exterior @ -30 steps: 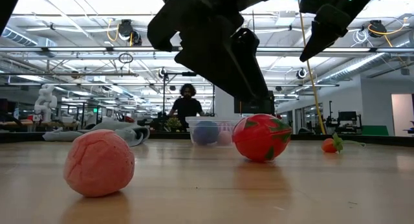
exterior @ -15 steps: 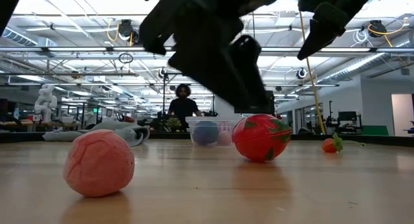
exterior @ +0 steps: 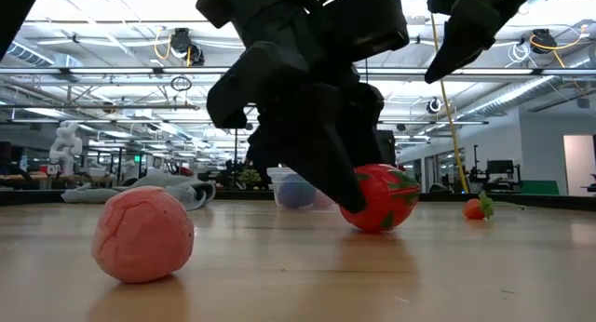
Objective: Pick and placing Produce into tupperware
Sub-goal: Put the red dragon fruit into the transparent bin
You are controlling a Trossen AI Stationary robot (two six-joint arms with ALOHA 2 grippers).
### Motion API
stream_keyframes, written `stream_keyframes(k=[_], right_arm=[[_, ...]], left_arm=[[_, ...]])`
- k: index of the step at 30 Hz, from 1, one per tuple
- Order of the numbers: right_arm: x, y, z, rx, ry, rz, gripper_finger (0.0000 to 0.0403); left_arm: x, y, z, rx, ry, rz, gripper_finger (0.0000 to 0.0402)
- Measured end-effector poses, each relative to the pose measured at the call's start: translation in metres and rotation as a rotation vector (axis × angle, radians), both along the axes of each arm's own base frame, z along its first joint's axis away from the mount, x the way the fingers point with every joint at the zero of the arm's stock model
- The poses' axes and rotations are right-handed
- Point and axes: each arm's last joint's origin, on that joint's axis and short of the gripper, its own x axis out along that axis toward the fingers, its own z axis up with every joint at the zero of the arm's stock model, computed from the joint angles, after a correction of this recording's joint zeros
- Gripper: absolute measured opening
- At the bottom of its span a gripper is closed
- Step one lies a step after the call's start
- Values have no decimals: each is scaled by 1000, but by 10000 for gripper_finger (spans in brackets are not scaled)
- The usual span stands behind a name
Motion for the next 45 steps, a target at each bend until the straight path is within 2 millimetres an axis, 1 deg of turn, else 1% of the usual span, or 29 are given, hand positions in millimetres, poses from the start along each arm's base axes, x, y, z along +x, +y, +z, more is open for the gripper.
stream_keyframes(k=[10,18,22,25,31,34,36,39,41,43,45], right_arm=[[0,0,0,0,-4,0,155],[0,0,0,0,-4,-1,155],[0,0,0,0,-4,-1,155],[0,0,0,1,-5,-3,155],[0,0,0,2,-5,-3,155],[0,0,0,2,-5,-3,155],[0,0,0,2,-5,-3,155],[0,0,0,2,-4,-3,155],[0,0,0,2,-4,-3,155],[0,0,0,1,-3,-2,155],[0,0,0,0,-3,-2,155]], left_arm=[[1,5,0,-6,5,11,316],[1,5,0,-15,5,7,265],[1,5,0,-16,3,6,248],[1,5,0,-17,3,7,247],[2,5,0,8,-10,26,258],[3,9,0,51,-22,60,259],[4,13,1,49,-23,81,259],[4,19,7,42,-31,106,259],[3,23,16,41,-37,117,259],[0,28,30,39,-60,128,260],[-6,34,49,71,-80,157,260]])
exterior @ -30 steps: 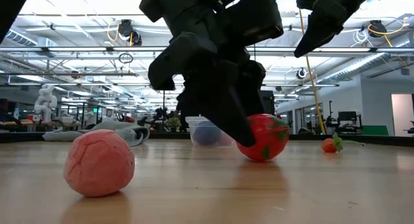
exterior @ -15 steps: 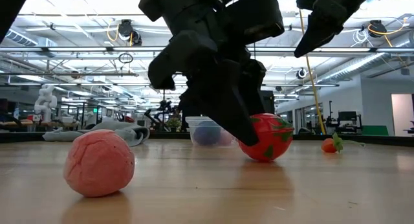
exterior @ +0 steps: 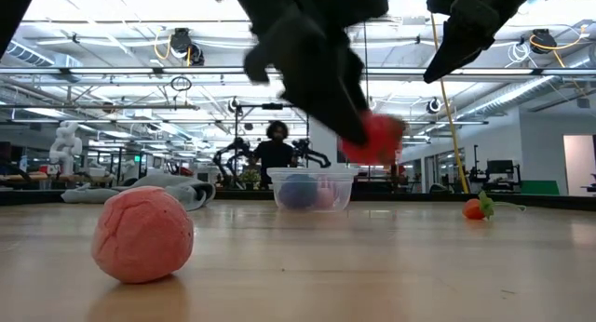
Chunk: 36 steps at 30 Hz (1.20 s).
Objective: Pick and placing Produce into tupperware
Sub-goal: Put the red dragon fruit into the transparent bin
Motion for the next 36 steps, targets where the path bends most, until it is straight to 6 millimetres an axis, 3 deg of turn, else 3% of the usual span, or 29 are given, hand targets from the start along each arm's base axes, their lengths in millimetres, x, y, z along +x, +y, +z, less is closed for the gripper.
stream_keyframes(k=[6,11,16,22,36], right_arm=[[0,0,0,0,2,1,155],[0,0,-1,1,5,1,155],[0,0,-1,1,6,2,155],[-1,0,-2,2,21,2,155],[-2,0,-2,2,26,3,155]], left_arm=[[-26,33,58,97,-38,138,260],[-42,74,81,38,-27,303,260],[-40,110,71,-40,28,380,260],[-30,138,44,-65,90,412,262],[-11,158,-9,-132,174,416,266]])
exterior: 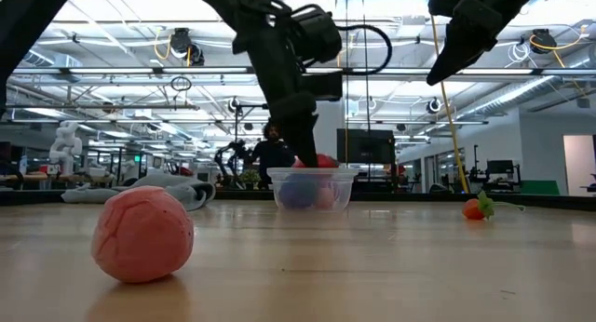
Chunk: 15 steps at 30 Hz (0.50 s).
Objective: Pick and placing Produce into tupperware
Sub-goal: Put the red dragon fruit into the transparent bin
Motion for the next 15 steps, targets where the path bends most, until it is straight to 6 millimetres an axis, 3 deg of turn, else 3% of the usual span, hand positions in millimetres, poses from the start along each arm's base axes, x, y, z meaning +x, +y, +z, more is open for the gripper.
stream_keyframes(k=[15], right_arm=[[0,0,0,-1,1,1,155]], left_arm=[[2,2,-3,-36,-10,-5,275]])
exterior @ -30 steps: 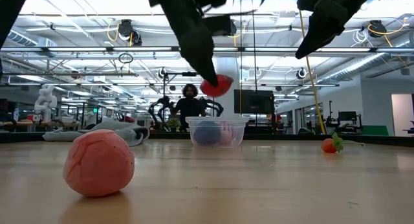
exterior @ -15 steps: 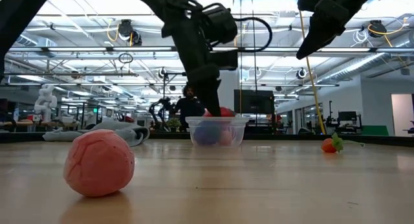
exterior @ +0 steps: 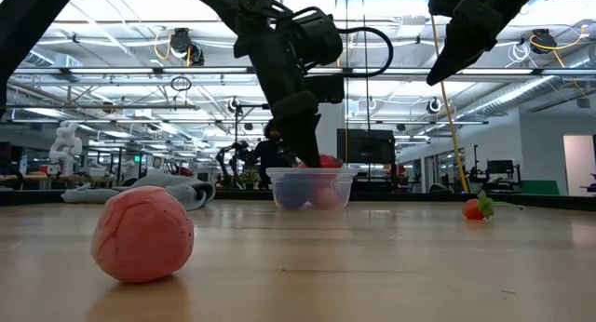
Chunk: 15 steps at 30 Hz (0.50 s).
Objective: Pick and placing Produce into tupperware
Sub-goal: Put the red dragon fruit into the transparent bin, then put the top red strawberry into the transparent bin
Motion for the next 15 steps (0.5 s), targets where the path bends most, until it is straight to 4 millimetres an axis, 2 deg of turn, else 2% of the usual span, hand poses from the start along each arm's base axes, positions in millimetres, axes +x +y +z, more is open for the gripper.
stream_keyframes(k=[15], right_arm=[[0,0,0,2,-1,-2,155]], left_arm=[[-1,0,3,-2,-4,37,334]])
